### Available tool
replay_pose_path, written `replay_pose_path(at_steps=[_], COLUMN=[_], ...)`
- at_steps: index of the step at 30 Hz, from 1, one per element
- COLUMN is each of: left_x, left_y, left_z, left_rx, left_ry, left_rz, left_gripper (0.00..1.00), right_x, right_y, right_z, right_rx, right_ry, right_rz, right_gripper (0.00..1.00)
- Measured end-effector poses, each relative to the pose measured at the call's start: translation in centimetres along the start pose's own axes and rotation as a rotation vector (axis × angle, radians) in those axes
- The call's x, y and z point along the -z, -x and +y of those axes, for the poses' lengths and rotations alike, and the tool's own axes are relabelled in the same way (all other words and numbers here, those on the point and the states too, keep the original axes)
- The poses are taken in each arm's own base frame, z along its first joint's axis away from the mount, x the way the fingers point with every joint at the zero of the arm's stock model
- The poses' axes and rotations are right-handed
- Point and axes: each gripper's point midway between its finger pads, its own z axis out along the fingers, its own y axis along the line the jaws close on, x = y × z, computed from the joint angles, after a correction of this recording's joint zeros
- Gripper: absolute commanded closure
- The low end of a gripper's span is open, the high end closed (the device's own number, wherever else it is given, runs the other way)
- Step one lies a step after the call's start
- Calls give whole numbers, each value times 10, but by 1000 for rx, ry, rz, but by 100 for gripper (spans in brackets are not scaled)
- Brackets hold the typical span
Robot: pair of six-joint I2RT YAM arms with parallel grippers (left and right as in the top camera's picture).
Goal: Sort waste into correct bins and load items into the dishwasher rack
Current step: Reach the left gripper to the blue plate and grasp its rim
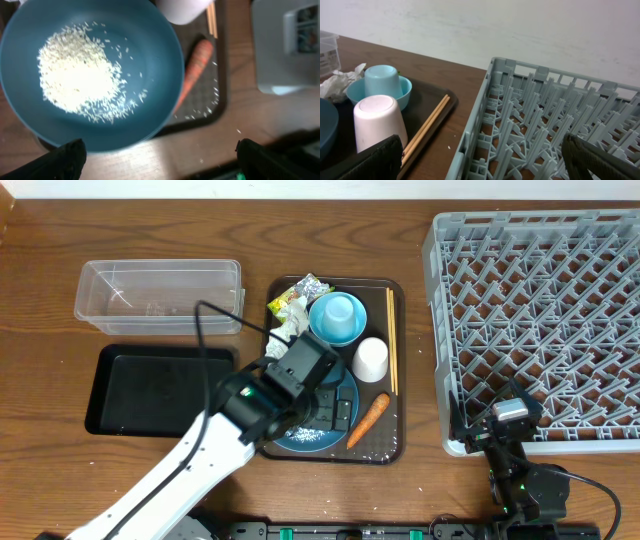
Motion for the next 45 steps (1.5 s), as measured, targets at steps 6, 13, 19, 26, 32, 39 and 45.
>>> replay_pose_path(at_steps=[6, 13, 19, 26, 32, 39, 45], left_x=[-26, -62, -93, -116, -125, -128, -129], left_y=[15, 14, -2, -10, -6, -6, -9], left_z=[0, 3, -1, -5, 4, 3, -5], left_rx=[-15, -40, -95, -159, -174, -186, -210], left_ry=[37, 96, 155, 206, 265, 278, 264], left_rz=[-10, 49, 114, 126, 106, 99, 92], left_gripper=[2, 8, 8, 13, 13, 17, 23], right_x=[0, 0, 0, 0, 0, 0, 0], right_y=[0, 0, 0, 0, 0, 0, 0], right_z=[0, 0, 0, 0, 0, 0, 0], right_rx=[0, 0, 0, 0, 0, 0, 0], right_ry=[0, 0, 0, 0, 0, 0, 0], right_rz=[0, 0, 0, 0, 0, 0, 0], right_gripper=[1, 1, 1, 1, 1, 1, 1])
